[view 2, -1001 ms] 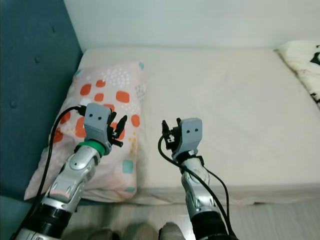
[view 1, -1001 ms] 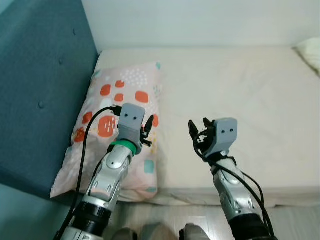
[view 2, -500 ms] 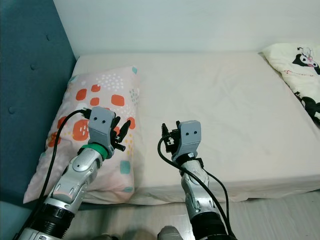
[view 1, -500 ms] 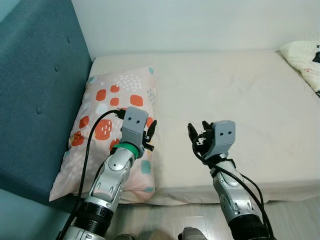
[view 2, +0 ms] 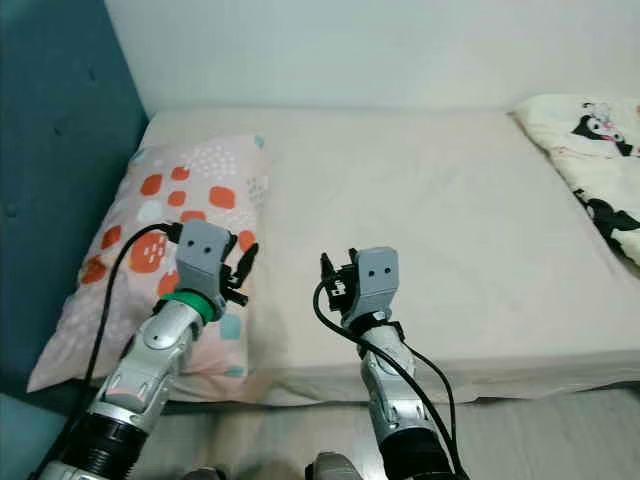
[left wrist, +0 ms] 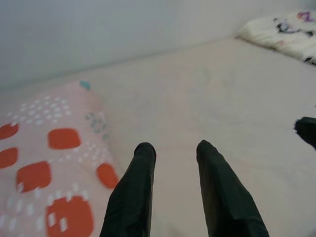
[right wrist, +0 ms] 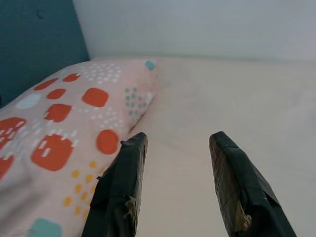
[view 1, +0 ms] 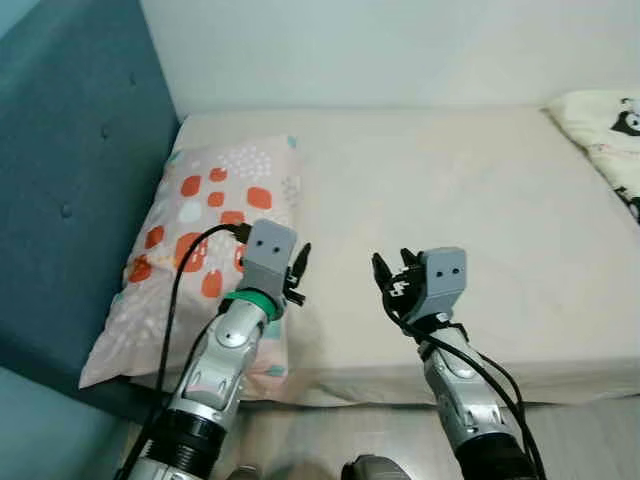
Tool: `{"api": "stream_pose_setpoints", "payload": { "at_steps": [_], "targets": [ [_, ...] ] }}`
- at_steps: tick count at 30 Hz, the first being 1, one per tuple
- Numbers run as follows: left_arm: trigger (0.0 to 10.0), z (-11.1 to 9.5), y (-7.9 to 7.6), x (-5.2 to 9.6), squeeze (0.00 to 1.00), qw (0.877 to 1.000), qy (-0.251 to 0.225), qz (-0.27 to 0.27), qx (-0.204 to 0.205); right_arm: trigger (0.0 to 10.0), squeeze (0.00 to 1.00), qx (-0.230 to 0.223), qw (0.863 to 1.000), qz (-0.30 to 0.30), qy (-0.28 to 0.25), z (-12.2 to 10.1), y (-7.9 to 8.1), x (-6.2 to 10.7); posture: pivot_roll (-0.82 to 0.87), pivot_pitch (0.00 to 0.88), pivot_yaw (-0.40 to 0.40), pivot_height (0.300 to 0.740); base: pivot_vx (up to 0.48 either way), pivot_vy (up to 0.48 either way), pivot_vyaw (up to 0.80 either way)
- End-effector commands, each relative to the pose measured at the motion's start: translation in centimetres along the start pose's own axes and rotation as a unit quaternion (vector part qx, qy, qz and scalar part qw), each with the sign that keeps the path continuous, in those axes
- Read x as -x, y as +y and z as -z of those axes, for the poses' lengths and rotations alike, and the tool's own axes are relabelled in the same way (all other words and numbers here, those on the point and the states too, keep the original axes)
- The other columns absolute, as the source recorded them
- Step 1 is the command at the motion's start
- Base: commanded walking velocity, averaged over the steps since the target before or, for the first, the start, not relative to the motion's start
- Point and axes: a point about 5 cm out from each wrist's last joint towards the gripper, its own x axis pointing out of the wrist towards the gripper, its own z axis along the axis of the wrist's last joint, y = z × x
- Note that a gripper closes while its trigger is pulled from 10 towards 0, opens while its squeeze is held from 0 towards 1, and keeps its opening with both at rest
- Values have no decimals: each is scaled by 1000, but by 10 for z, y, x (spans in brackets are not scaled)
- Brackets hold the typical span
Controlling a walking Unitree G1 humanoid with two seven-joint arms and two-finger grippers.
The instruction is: Clean up the room
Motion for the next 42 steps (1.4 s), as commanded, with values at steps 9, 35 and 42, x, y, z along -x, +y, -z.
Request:
{"api": "stream_pose_setpoints", "payload": {
  "at_steps": [9,35,42],
  "targets": [
    [10000,6,4,2,0,1000,11,-6,-6,10000,0,-7,1000,1,6,5,2,2,-35,16,31,740,0,-401,0],
    [10000,7,5,2,0,1000,13,-8,-4,10000,0,-9,1000,1,7,6,3,3,-35,18,34,740,0,-480,0],
    [10000,7,5,1,0,1000,13,-7,-3,10000,0,-9,1000,1,6,6,3,3,-35,18,35,740,0,-480,0]
  ]
}}
